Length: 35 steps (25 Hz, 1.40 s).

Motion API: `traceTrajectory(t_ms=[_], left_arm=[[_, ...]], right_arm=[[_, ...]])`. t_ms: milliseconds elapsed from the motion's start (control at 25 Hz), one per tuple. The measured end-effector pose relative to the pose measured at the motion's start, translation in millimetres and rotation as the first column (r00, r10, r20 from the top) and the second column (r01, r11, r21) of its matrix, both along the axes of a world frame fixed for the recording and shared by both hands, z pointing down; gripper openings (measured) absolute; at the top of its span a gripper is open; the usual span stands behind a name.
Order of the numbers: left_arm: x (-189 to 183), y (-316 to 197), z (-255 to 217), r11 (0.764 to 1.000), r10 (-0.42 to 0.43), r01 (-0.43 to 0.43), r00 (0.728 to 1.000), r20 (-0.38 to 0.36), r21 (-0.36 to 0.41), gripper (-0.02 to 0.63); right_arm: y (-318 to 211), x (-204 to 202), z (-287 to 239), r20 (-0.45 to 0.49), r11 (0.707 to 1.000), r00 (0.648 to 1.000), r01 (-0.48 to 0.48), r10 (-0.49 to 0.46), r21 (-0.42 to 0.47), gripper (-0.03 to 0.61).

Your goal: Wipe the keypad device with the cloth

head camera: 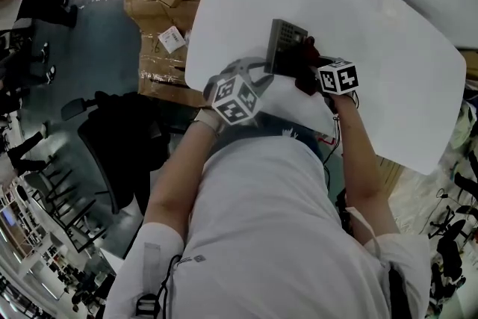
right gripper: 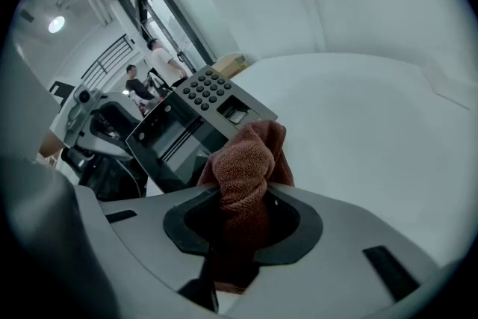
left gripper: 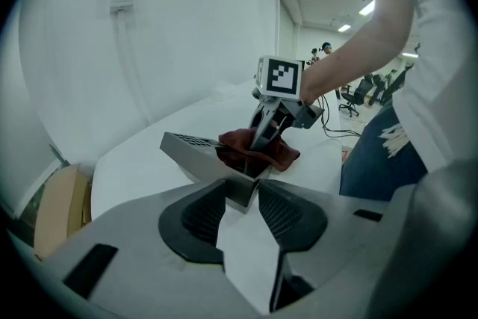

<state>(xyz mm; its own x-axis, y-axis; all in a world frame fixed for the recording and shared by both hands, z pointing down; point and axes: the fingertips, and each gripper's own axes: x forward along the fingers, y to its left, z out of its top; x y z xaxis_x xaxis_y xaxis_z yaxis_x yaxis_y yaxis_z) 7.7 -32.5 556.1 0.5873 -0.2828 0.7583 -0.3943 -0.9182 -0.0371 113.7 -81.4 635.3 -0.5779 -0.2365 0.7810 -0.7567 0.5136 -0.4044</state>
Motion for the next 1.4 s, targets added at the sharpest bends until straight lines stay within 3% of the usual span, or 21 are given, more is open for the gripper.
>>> traceTrajectory(t_ms=[240,400,800,1040,1400], left_arm=[[1,0,0,1.0,-0.015,0.015,1.0,-0.005,0.005,0.129],[1,-2,-1,1.0,-0.009,0.009,1.0,0.003,0.003,0.129],[0,-1,1,1.0,0.007,-0.007,1.0,0.025,0.003,0.128],[0,-1,1,0.999,0.034,-0.035,0.998,0.054,0.018,0.128],[-1,-2,1,0.999,0.045,-0.046,0.998,0.048,0.021,0.129]], right_arm=[[2,2,-3,-0.015,0.999,1.0,0.026,-0.025,0.023,0.101],[-13,-14,-39,0.071,0.997,0.997,0.01,-0.015,0.074,0.101],[-44,-84,-101,0.109,0.96,0.975,0.164,-0.192,0.229,0.101],[-49,-101,-102,0.095,0.954,0.972,0.19,-0.216,0.232,0.101],[-51,-98,-96,0.114,0.975,0.982,0.128,-0.15,0.181,0.101]])
